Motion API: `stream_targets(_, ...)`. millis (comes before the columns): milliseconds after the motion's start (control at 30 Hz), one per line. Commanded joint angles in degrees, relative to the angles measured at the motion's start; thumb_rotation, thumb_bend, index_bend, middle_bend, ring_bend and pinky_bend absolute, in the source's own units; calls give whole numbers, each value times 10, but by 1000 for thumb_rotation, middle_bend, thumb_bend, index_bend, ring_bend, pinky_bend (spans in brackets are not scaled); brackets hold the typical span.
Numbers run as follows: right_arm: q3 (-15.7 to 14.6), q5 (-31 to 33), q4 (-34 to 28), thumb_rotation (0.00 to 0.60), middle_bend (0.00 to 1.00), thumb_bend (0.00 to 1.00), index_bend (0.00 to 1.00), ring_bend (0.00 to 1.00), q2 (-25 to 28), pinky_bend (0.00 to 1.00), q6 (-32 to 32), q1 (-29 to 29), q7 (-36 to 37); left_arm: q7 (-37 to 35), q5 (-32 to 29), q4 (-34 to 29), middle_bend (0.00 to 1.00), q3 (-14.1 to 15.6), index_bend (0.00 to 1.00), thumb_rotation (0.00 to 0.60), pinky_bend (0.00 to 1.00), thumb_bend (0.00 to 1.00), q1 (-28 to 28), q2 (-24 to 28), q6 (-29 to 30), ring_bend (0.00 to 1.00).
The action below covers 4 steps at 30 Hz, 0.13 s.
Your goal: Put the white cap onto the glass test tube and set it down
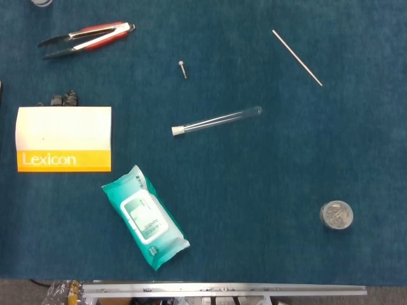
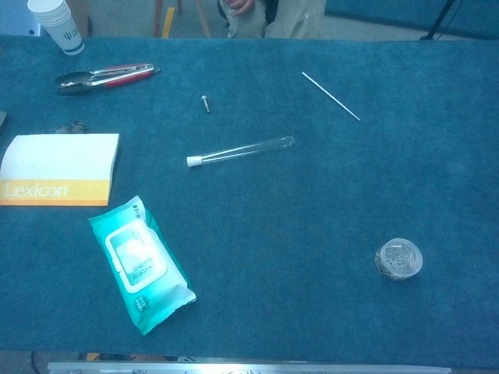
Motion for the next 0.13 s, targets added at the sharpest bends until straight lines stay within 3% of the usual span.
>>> stream_targets(33, -2, -14, -8, 600, 188, 305, 261, 89, 5, 260, 5, -10, -2, -6, 3, 5, 163, -2, 148, 597, 104, 327, 4, -1, 1, 0)
stream_targets(133, 1, -25, -12, 600, 188, 305, 263, 89, 6, 260, 7, -17, -4, -9, 7, 8, 164, -4, 148, 594, 104, 327, 9, -2, 2, 0)
